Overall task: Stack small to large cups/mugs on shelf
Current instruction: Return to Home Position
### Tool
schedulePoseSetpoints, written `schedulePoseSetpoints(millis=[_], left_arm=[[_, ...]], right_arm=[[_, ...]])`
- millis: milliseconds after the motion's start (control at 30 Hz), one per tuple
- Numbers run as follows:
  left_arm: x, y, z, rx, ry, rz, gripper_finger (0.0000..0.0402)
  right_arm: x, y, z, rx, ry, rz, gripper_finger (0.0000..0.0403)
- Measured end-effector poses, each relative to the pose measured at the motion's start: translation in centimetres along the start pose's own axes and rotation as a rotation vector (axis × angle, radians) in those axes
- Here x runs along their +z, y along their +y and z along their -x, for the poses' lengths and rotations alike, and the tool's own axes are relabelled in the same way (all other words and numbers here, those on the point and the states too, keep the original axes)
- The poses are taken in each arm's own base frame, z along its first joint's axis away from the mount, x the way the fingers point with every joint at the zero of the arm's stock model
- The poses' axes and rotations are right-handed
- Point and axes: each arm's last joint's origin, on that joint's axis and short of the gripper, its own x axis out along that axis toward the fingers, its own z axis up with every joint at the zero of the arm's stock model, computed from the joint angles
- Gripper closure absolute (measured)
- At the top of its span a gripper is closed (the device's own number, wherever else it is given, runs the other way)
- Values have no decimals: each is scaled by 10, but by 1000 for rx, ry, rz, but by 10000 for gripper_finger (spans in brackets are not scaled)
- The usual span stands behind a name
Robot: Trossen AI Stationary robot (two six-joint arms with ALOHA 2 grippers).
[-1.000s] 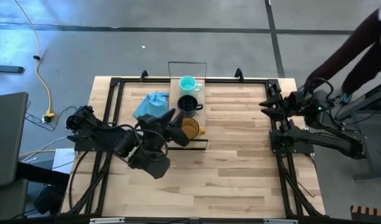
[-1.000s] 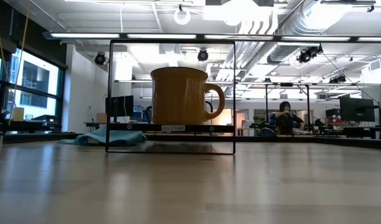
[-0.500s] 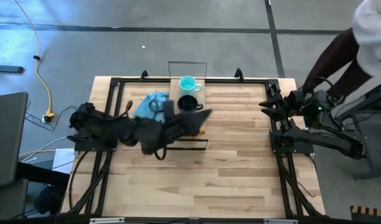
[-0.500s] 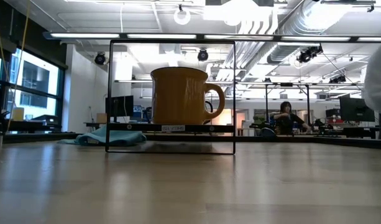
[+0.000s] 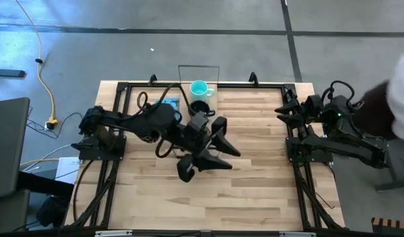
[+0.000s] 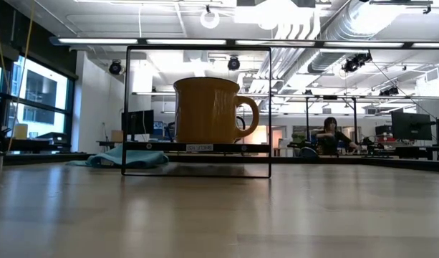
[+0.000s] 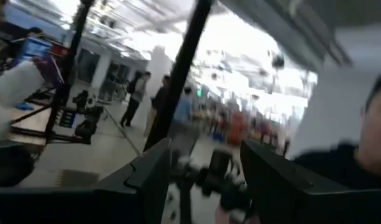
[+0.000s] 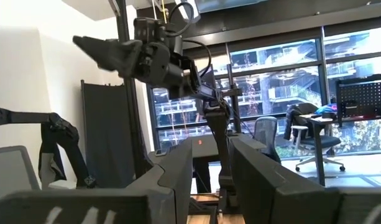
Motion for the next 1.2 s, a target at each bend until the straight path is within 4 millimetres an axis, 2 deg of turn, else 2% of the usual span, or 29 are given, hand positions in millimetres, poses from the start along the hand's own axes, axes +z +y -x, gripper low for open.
schedulePoseSetpoints(millis=[200,467,700,767,1100,1200], left_arm=[[-7,15,3,63,114,-136,220],[-8,55,17,414,196,-145,220],[-4,102,44,766,201,136,220],[-2,112,51,834,189,165,220],[5,118,53,733,338,-248,220],[13,125,57,750,312,-300,220]], right_arm=[[-1,0,0,5,7,-30,304],[-2,0,0,26,22,-66,304],[-2,0,0,25,23,-66,304],[-2,0,0,24,26,-60,304],[-6,-2,0,-14,59,-47,304],[-7,-2,0,-22,64,-46,304]])
